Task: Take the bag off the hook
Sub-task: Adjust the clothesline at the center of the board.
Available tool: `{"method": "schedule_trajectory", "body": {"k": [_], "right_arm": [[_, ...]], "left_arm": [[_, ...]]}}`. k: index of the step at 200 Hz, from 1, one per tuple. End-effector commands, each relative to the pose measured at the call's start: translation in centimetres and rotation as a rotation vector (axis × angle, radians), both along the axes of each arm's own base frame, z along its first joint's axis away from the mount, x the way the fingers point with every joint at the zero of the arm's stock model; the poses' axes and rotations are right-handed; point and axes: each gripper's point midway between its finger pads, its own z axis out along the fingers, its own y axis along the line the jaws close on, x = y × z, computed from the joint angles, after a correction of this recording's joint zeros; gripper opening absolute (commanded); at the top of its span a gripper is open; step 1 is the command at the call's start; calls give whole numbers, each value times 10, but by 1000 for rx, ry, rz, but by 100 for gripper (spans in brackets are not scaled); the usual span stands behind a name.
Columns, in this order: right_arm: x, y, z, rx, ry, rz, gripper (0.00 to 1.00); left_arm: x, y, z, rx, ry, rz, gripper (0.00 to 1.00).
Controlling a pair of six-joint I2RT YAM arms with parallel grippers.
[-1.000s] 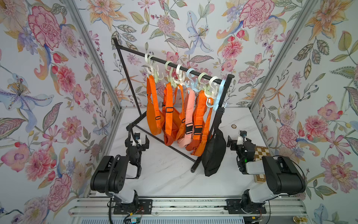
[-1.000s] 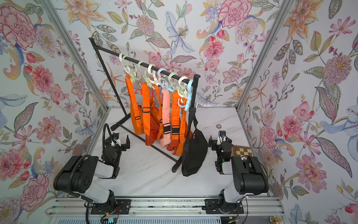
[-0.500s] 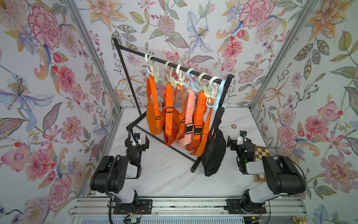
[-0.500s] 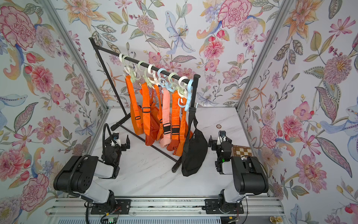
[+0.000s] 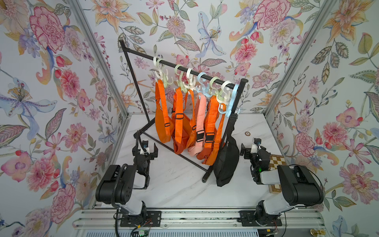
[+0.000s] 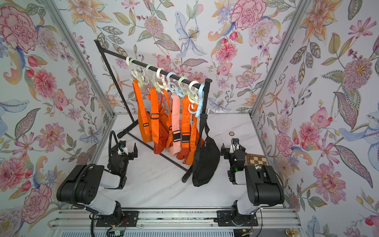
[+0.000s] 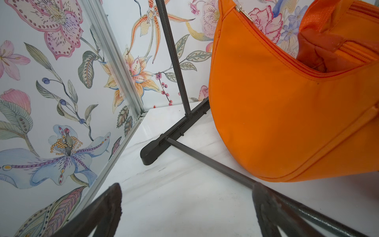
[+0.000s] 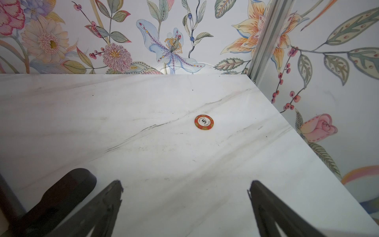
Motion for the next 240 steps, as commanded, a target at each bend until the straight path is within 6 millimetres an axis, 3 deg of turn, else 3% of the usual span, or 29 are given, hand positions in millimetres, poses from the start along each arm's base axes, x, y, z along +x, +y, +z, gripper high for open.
{"method": "schedule_trajectory", "body": {"k": [1, 27, 72, 114, 142, 161, 166, 172, 174, 175, 185, 188, 240], "right_arm": [[-7, -3, 10, -4, -29, -35, 99], [-19, -19, 30, 8, -41, -146, 99], [-34, -10, 88, 93, 4, -174, 99], [-62, 38, 170, 137, -13, 7, 99], [-86, 70, 220, 179, -21, 169, 99], [-105, 91, 237, 208, 17, 284, 84], [-109, 95, 238, 216, 32, 300, 75], [-114, 99, 238, 224, 53, 322, 58], [-117, 102, 238, 231, 59, 335, 46], [-117, 102, 238, 231, 59, 335, 46], [-126, 112, 236, 252, 87, 385, 6], [-129, 115, 235, 259, 93, 399, 0], [-152, 173, 209, 335, 190, 644, 0]], "left_arm": [[4, -1, 17, -2, -23, -20, 99], [8, -4, 38, 14, 2, -10, 99], [-10, -33, 104, -7, -58, -70, 99], [-46, -73, 162, -91, -122, -176, 100], [-62, -88, 195, -166, -143, -233, 99], [-66, -98, 204, -206, -107, -272, 99], [-68, -101, 205, -212, -97, -287, 99], [-70, -105, 205, -216, -89, -303, 100], [-70, -106, 204, -217, -85, -306, 99], [-70, -107, 204, -217, -83, -308, 99], [-73, -111, 202, -215, -74, -325, 99], [-74, -112, 202, -215, -71, -328, 99], [-78, -121, 190, -231, -36, -368, 99]]}}
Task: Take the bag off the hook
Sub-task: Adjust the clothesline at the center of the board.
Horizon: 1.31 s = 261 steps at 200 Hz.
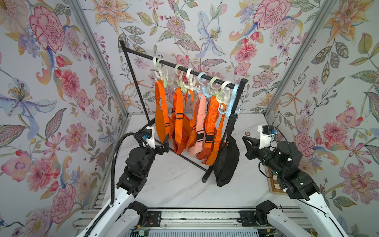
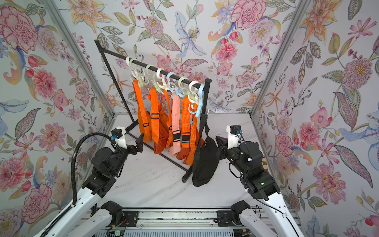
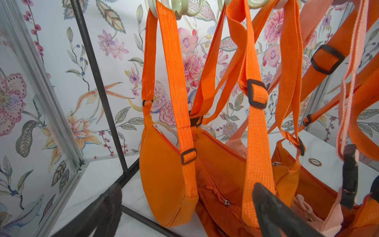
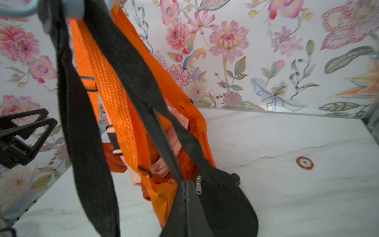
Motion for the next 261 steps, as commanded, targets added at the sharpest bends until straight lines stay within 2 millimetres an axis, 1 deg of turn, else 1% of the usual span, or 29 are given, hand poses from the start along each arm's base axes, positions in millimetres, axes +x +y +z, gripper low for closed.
{"method": "schedule_trajectory", "body": {"k": [1, 19, 38, 57, 91, 107, 127, 165, 188, 225, 239, 261], "right_arm": [[-12, 30, -31, 21, 108, 138, 0], [-12, 51, -34, 39, 107, 209, 0], [-8, 68, -32, 75, 100, 256, 0], [2, 75, -31, 100, 96, 252, 0], [23, 82, -39, 113, 117, 220, 0], [35, 79, -45, 112, 123, 183, 0], [49, 74, -45, 133, 117, 154, 0], [83, 50, -54, 203, 146, 87, 0], [104, 39, -63, 208, 170, 67, 0], [144, 24, -73, 233, 202, 79, 0], [164, 17, -83, 223, 221, 86, 0], [191, 8, -90, 243, 229, 110, 0]], "left_arm": [[-4, -6, -7, -16, 31, -32, 99], [-4, -7, -9, -21, 24, -37, 100], [-3, -8, -12, -13, 34, -41, 99], [-3, -11, -13, -6, 48, -51, 100], [-6, -9, -7, -16, 29, -53, 99], [-6, -9, -3, -16, 22, -55, 99], [-6, -11, 1, -17, 20, -60, 99], [-8, -12, 3, -64, 24, -72, 99], [-8, -14, 3, -75, 28, -86, 99], [-11, -14, 0, -76, 38, -90, 100], [-11, -14, -3, -78, 42, -90, 99], [-12, -12, -7, -79, 47, -81, 99]]}}
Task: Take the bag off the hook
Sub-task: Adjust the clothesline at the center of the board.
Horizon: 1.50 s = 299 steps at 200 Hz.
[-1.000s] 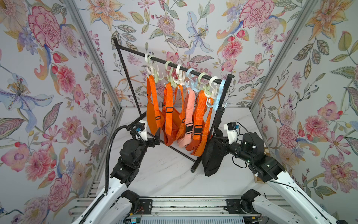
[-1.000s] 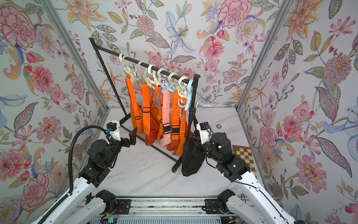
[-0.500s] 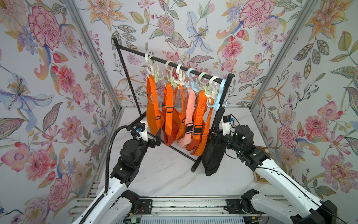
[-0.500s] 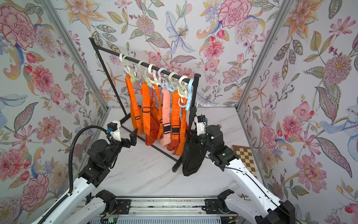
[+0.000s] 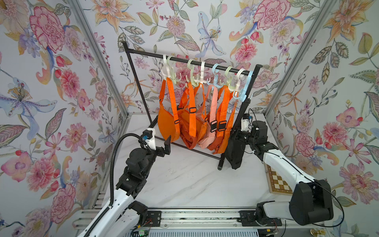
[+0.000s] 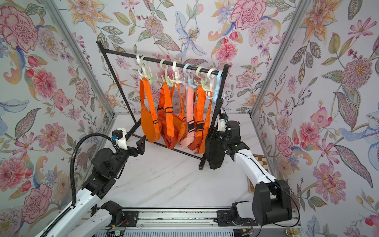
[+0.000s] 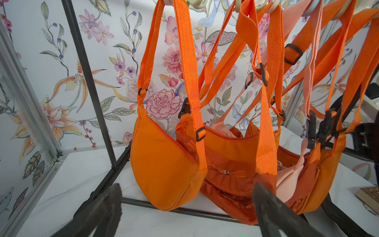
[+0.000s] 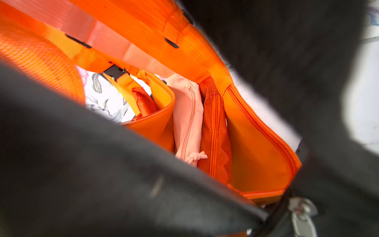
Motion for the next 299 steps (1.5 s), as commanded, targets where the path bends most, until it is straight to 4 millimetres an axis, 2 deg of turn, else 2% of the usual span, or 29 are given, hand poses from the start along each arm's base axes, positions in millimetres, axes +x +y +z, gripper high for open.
{"method": "schedule_trajectory", "body": {"k": [1, 54, 114, 133, 171, 180, 213, 232, 272, 299], "right_arm": [[28, -6, 19, 35, -81, 52, 0], [101, -30, 4, 138, -64, 143, 0], [177, -38, -23, 96, -35, 205, 0], [191, -40, -29, 97, -31, 216, 0], [190, -41, -15, 77, -73, 209, 0], [187, -42, -13, 72, -72, 201, 5], [177, -60, -4, 50, -67, 125, 13], [171, -77, 8, 45, -66, 53, 23], [152, -96, 58, 87, -149, -9, 50], [143, -111, 70, 72, -132, -69, 56]], "left_arm": [[-5, -3, -2, -16, 10, -21, 99], [-3, -4, -8, -17, 19, -20, 99], [-7, 6, -1, -12, -28, 24, 99], [-9, 9, 0, -22, -38, 34, 99], [-9, 12, 4, -33, -49, 48, 99], [-7, 11, 5, -34, -50, 48, 99], [-2, 8, 13, -43, -49, 43, 99], [-1, 9, 18, -56, -55, 52, 99], [1, 11, 28, -75, -74, 68, 99], [4, 12, 34, -79, -78, 80, 99]]}}
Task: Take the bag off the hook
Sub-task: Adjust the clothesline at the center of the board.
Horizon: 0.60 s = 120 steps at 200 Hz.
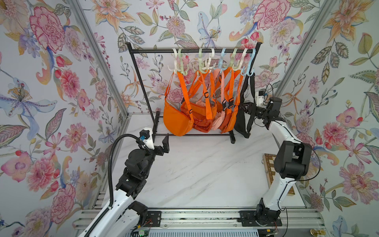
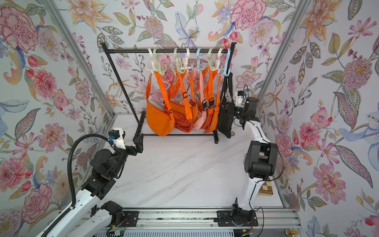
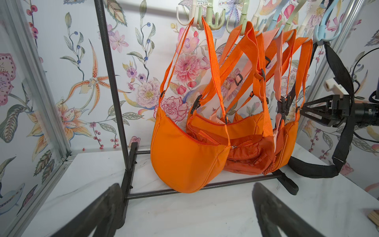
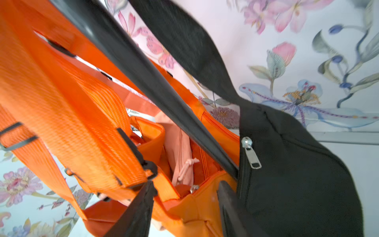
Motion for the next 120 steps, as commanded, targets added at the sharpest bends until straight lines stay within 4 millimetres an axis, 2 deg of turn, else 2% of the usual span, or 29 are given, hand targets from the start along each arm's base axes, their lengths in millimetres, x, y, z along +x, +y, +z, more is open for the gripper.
{"method": "schedule_trajectory", "body": {"k": [1, 26, 52, 81, 98, 120], "right_arm": [[-10, -10, 18, 1, -4, -57, 56], [-22, -32, 20, -14, 9, -162, 60], [-32, -67, 17, -27, 41, -300, 68], [-38, -94, 18, -196, 76, -463, 76], [-35, -98, 21, -258, 63, -497, 77], [-21, -104, 21, -268, 77, -523, 74]], "left_arm": [[0, 2, 25, -38, -52, 20, 99], [4, 6, 32, -42, -65, 50, 99], [-1, 5, 50, -84, -132, 30, 99], [1, -2, 67, -91, -157, -1, 99], [4, -5, 70, -86, -148, -7, 100], [7, -7, 71, -91, -150, -15, 100]]}}
